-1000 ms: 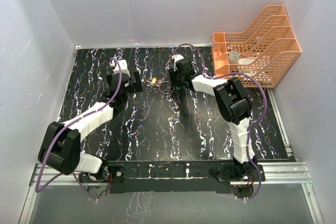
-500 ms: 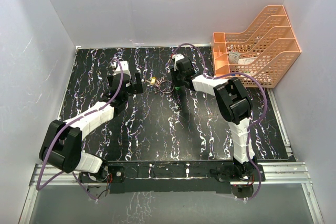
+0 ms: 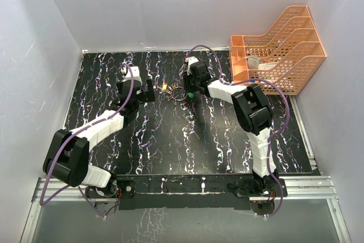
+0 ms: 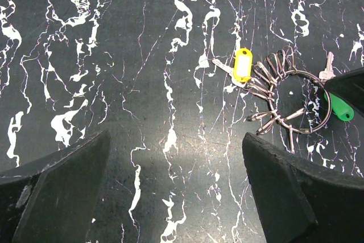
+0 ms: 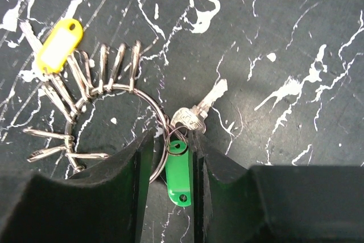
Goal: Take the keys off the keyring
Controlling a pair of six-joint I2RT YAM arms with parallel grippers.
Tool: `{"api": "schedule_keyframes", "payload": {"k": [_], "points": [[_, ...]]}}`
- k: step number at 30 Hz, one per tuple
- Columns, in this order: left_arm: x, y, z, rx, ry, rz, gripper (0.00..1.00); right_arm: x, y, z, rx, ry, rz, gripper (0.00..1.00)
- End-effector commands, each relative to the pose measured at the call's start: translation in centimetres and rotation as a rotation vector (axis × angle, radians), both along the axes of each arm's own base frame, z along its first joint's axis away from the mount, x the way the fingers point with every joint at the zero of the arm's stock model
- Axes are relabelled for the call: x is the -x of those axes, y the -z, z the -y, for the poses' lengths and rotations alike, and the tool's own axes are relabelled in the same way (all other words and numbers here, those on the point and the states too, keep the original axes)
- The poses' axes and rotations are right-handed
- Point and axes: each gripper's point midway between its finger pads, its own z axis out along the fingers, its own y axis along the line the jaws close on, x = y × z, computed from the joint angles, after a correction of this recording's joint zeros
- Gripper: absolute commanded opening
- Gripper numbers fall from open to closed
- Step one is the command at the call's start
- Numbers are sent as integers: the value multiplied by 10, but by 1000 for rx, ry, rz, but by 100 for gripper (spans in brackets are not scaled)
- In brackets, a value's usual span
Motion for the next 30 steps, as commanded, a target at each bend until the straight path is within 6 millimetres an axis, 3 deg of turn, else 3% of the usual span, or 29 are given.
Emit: {"api": "schedule_keyframes", "payload": {"k": [1,6,16,30], "points": [[-2,-8,2,1,7,9,99,-22,-43,-15,-66,-12,108,30],[-3,-8,2,2,9,9,99,-26,-47,-18,-80,-9,116,31],[-3,-8,0,-6,2,7,99,-27,-32,-15,-53,4,96,31],[-2,-9,0,0,-3,9,99,-13,-6,-12,-33,-19,33,27]]}}
